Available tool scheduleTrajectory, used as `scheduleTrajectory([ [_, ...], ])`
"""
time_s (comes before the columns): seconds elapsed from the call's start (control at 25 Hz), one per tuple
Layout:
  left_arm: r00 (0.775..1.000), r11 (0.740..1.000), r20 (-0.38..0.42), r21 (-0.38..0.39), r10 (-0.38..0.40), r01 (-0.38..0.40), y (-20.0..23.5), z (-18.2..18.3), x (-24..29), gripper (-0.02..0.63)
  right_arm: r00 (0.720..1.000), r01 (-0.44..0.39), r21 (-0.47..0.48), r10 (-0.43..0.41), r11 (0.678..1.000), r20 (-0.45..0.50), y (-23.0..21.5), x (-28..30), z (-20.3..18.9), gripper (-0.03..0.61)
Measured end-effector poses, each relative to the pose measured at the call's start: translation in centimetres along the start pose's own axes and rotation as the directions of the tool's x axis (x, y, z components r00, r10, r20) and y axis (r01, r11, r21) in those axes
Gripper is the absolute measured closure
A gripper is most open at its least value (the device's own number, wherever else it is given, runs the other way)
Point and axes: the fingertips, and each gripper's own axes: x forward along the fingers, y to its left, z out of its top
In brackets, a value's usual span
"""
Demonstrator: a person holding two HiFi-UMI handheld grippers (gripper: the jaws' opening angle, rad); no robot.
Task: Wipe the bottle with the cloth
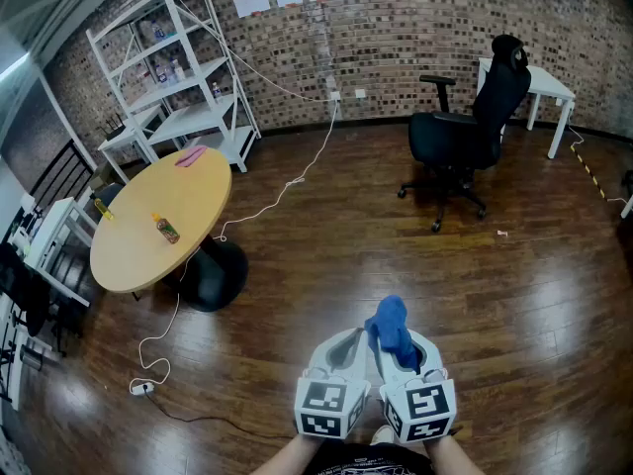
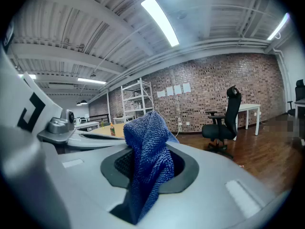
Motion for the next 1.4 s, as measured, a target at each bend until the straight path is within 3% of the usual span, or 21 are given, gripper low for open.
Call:
scheduleTrajectory([
  [0.24, 0.999, 1.0, 0.034, -0.001, 0.022, -0.022, 0.4, 2.5, 2.8, 0.611, 1.0, 0.004, -0.028, -0.003, 1.0, 0.025, -3.2, 2.4, 1.7, 0.497],
  [0.52, 0.998, 0.999, 0.049, -0.024, 0.029, -0.028, 3.5, 3.4, 6.4, 0.611, 1.0, -0.012, -0.039, 0.013, 0.999, 0.02, -4.0, 7.2, 2.6, 0.497],
  [0.84, 0.999, 0.999, 0.053, -0.048, -0.011, 0.014, 11.7, 5.2, 12.6, 0.611, 0.999, 0.036, -0.065, -0.036, 0.997, -0.002, -4.3, 17.2, 3.9, 0.495],
  [1.12, 0.998, 0.996, 0.053, -0.071, -0.046, 0.049, 20.6, 9.2, 17.8, 0.611, 0.997, 0.066, -0.076, -0.068, 0.995, -0.023, -3.5, 27.8, 7.9, 0.495],
  [1.4, 0.997, 0.995, 0.064, -0.09, -0.039, 0.045, 28.0, 10.5, 19.6, 0.611, 0.998, 0.056, -0.09, -0.06, 0.994, -0.032, -0.7, 34.6, 9.1, 0.495],
])
